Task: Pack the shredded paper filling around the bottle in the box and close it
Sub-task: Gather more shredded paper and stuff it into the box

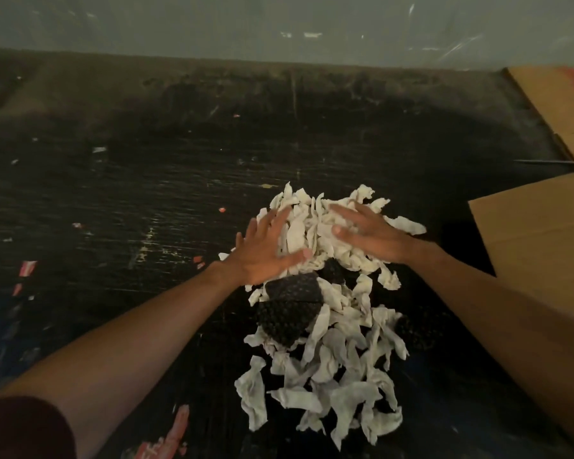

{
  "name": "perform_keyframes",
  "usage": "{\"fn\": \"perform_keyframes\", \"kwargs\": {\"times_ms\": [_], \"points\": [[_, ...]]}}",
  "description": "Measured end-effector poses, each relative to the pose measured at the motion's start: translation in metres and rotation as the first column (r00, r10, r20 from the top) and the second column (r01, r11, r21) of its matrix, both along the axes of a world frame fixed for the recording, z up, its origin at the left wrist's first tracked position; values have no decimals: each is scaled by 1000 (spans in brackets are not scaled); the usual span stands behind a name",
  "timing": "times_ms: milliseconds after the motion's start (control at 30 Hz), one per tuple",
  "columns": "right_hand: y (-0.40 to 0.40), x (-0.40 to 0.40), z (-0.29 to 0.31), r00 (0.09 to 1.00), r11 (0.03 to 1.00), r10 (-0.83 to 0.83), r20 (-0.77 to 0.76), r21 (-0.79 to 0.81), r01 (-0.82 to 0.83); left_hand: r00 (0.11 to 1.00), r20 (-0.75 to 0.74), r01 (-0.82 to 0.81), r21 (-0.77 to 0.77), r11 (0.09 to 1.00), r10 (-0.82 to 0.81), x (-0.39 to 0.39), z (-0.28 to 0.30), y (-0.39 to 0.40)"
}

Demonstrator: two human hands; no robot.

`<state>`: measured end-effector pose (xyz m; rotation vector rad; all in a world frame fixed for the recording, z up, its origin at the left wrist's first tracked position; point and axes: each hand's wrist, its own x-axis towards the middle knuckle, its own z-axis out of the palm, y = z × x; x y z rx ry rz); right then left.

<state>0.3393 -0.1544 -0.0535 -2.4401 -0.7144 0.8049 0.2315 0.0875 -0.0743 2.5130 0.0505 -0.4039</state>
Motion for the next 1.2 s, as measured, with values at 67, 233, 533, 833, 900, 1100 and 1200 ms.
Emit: {"fn": "perform_keyframes", "kwargs": {"times_ms": [67, 233, 533, 833, 900, 1100, 1200], "points": [[3, -19, -3, 988, 984, 147, 53, -105, -141, 982, -41, 186, 154, 970, -182, -16, -1, -7], [-6, -63, -32, 917, 887, 343, 204, -392, -245, 916, -57, 377, 462, 802, -398, -52, -27, -8], [-25, -124, -80, 693, 988, 148, 706, -135, -74, 921, 348, 22, 403, 915, -175, -100, -48, -27], [-26, -127, -76, 743, 1000, 5, 670, 16, -21, 972, 228, -138, 344, 929, 60, -98, -36, -43], [-23, -124, -64, 806, 997, -76, 587, 55, 54, 971, 175, -215, 325, 921, 165, -99, -28, -48], [-20, -119, -43, 889, 915, -400, 223, 148, 375, 926, 116, -377, 227, 898, 360, -132, -6, -47], [-31, -122, -34, 874, 871, -475, 102, 194, 451, 892, 141, -450, 184, 874, 430, -151, 12, -44]]}}
